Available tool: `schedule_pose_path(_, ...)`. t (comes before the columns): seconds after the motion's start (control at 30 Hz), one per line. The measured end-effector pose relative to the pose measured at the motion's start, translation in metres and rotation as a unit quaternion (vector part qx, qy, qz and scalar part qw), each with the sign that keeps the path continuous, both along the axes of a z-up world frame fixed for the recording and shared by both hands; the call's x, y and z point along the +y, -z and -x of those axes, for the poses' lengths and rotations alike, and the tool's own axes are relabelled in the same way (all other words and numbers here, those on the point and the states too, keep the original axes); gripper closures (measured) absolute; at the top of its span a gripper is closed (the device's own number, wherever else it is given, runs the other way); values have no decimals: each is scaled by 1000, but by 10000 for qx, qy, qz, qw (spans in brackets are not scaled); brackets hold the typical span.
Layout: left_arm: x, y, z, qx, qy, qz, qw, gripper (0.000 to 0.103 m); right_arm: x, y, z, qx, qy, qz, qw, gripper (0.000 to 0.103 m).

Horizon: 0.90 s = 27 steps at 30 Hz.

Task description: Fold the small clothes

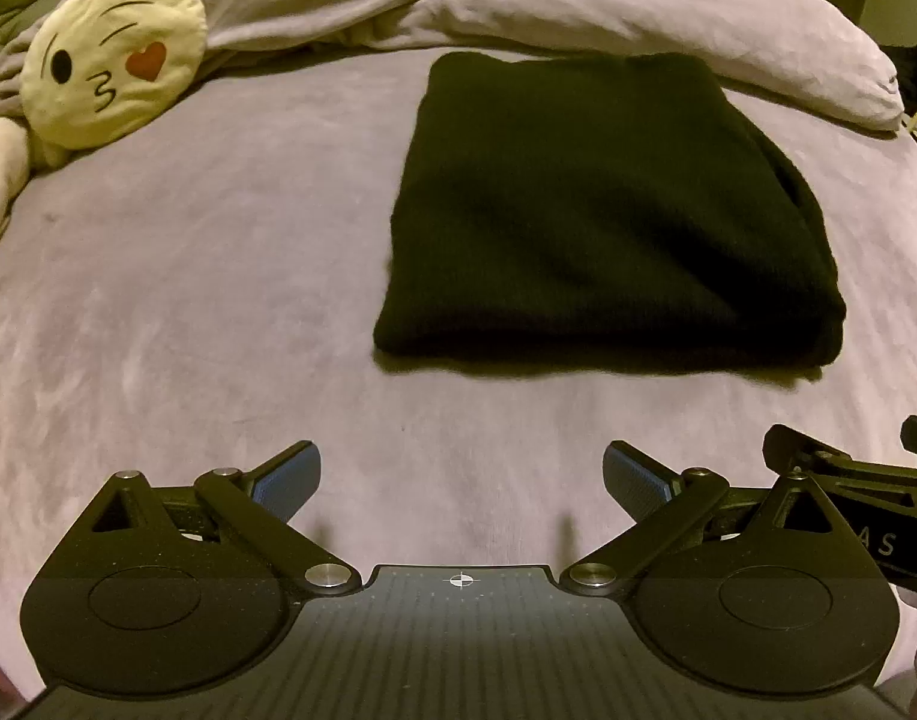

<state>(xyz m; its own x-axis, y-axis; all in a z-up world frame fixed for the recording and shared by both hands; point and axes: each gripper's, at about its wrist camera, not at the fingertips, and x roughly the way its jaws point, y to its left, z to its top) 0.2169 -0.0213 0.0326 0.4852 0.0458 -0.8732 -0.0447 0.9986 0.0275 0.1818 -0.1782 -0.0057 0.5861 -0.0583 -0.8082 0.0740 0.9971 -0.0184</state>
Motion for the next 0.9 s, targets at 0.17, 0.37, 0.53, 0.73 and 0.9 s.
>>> schedule_pose_path(0.17,-1,-1,-1,-28,17,34,10000,0,2,0,0,-13,34,6,10000,4)
schedule_pose_path(0.37,0,-5,1,-139,61,74,9999,0,2,1,-1,11,38,-6,10000,4)
schedule_pose_path(0.53,0,-5,0,-146,65,46,9999,0,3,1,-2,24,46,-17,10000,4)
schedule_pose_path(0.73,0,-4,-1,-153,47,56,9999,0,4,2,-2,18,57,16,10000,4)
schedule_pose_path(0.9,-1,-3,1,-203,78,24,9998,0,4,2,-3,16,78,30,10000,4)
